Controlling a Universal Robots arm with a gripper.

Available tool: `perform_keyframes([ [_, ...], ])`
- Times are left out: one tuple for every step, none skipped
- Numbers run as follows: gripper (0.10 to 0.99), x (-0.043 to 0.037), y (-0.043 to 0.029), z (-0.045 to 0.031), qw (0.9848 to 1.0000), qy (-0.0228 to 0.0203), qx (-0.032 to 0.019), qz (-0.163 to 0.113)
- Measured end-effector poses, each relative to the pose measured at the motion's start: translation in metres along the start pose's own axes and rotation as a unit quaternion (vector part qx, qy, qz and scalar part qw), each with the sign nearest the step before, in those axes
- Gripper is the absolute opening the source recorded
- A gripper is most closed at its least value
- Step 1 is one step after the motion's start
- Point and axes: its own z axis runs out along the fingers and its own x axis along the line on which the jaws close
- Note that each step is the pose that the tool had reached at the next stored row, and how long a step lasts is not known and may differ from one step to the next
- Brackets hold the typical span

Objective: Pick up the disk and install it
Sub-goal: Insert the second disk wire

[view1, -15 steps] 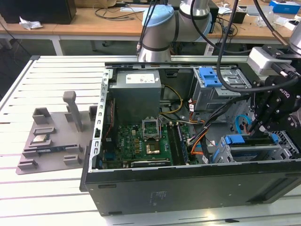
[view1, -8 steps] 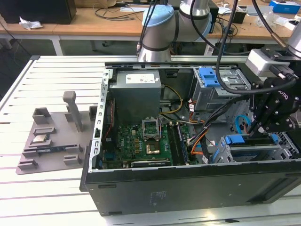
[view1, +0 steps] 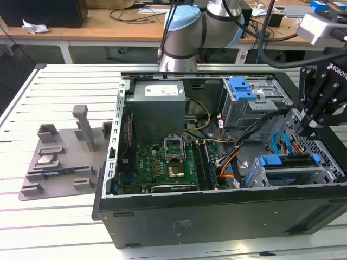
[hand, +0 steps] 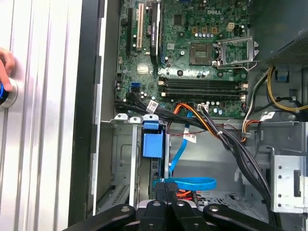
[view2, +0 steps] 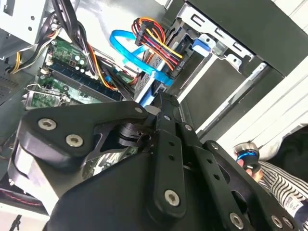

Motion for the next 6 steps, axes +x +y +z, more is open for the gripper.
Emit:
perform_keyframes([
  [0.106, 0.0001, 0.0, -0.0005, 1.0, -0.0001, 0.0, 0.0],
  [0.106, 0.0, 0.0, -0.0006, 1.0, -0.0001, 0.0, 0.0],
  [0.106, 0.0, 0.0, -0.0007, 1.0, 0.0001, 0.0, 0.0],
  [0.106, 0.0, 0.0, -0.0008, 1.0, 0.0, 0.0, 0.0],
  [0.106, 0.0, 0.0, -0.0007, 1.0, 0.0, 0.0, 0.0],
  [0.106, 0.0, 0.0, -0.0008, 1.0, 0.0, 0.0, 0.0],
])
